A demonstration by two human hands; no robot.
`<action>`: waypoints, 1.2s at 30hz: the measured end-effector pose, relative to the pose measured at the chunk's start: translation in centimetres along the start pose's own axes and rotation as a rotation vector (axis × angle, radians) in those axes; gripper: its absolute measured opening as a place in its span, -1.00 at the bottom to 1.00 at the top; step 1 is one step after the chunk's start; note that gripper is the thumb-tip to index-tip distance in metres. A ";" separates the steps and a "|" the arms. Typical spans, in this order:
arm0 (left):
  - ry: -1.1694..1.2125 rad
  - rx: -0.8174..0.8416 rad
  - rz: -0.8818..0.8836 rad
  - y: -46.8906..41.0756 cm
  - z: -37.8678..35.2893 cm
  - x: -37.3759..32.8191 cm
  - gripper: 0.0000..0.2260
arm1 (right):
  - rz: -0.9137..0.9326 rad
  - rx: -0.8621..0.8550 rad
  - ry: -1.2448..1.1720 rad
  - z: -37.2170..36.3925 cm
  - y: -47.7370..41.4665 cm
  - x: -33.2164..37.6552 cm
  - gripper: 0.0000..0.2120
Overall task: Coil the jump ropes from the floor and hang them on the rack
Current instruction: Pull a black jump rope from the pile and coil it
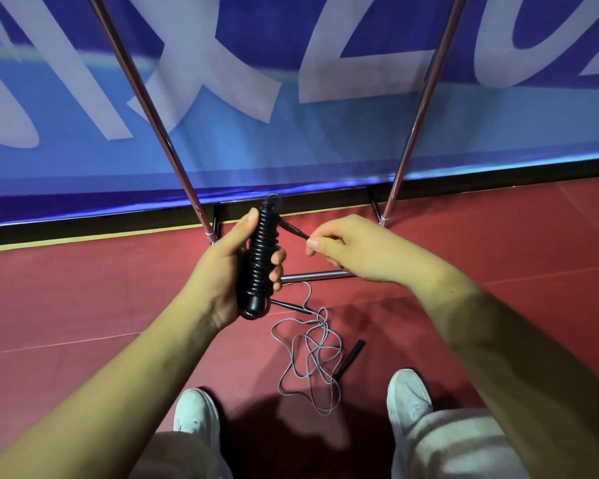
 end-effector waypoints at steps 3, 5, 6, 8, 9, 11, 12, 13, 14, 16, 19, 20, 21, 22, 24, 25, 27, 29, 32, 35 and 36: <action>-0.051 0.001 -0.021 -0.1 0.4 -0.6 -0.80 | 0.013 -0.050 0.060 0.8 0.2 0.1 -0.77; -0.138 -0.042 -0.037 0.0 0.4 -0.8 -0.82 | 0.015 -0.066 0.095 1.1 0.2 0.4 -0.77; -0.204 -0.102 -0.034 0.1 0.5 -0.9 -0.79 | 0.022 -0.070 0.107 1.2 0.2 0.6 -0.77; -0.423 -0.286 -0.061 0.2 0.9 -1.3 -0.74 | 0.049 -0.055 0.138 1.0 0.3 1.4 -0.76; -0.553 -0.366 -0.103 0.3 1.2 -1.5 -0.72 | 0.064 -0.032 0.156 0.6 0.3 2.0 -0.74; -0.834 -0.429 -0.190 0.3 1.5 -1.5 -0.71 | 0.092 0.023 0.187 -0.2 0.6 2.8 -0.70; -1.029 -0.425 -0.204 0.2 1.5 -1.2 -0.69 | 0.109 0.047 0.206 -0.5 0.7 3.0 -0.70; -1.242 -0.399 -0.197 0.0 1.7 -0.7 -0.65 | 0.129 0.066 0.231 -0.7 0.8 3.0 -0.70; -1.414 -0.350 -0.179 -0.1 1.8 -0.1 -0.61 | 0.145 0.081 0.260 -0.9 0.9 2.8 -0.72; -1.561 -0.208 -0.136 -0.1 1.5 0.6 -0.54 | 0.149 0.100 0.276 -1.0 1.0 2.4 -0.75; -1.597 0.024 -0.106 -0.1 0.6 1.2 -0.51 | 0.155 0.133 0.232 -1.3 1.2 2.0 -0.79; -1.575 0.076 -0.090 0.1 0.3 1.4 -0.52 | 0.161 0.137 0.225 -1.4 1.3 2.0 -0.81; -1.530 0.102 -0.078 0.2 0.1 1.7 -0.53 | 0.168 0.128 0.209 -1.5 1.2 1.9 -0.84; -1.462 0.113 -0.070 0.4 -0.2 1.8 -0.55 | 0.176 0.110 0.189 -1.4 1.2 2.0 -0.87; -1.262 0.106 -0.093 0.7 -0.9 1.9 -0.68 | 0.187 0.047 0.100 -1.1 1.0 2.2 -0.91; -1.143 0.101 -0.109 0.8 -1.3 1.8 -0.77 | 0.180 0.020 0.014 -0.9 0.8 2.1 -0.95; -0.988 0.112 -0.146 1.1 -1.4 1.6 -0.86 | 0.142 0.029 -0.201 -0.9 0.7 1.8 -0.91; -0.880 0.116 -0.163 1.3 -1.5 1.3 -0.88 | 0.093 0.069 -0.399 -1.2 0.6 1.4 -0.84; -0.678 0.069 -0.147 1.3 -1.6 1.2 -0.69 | -0.005 0.052 -0.591 -1.5 0.2 0.6 -0.80; -0.530 0.034 -0.187 1.2 -2.1 0.7 -0.70 | -0.066 0.006 -0.722 -1.5 0.1 0.1 -0.77; -0.469 0.020 -0.199 1.1 -2.1 0.6 -0.71 | -0.073 -0.003 -0.768 -1.4 0.1 -0.1 -0.78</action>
Point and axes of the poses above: each hand's wrist, its own y-axis away from the middle knuckle, its own z-axis out of the back of the hand, x = y × z, the point moved 5 cm from there along -y, towards the middle knuckle, and after that the axes turned 5 degrees about -y, right-handed, at the moved point
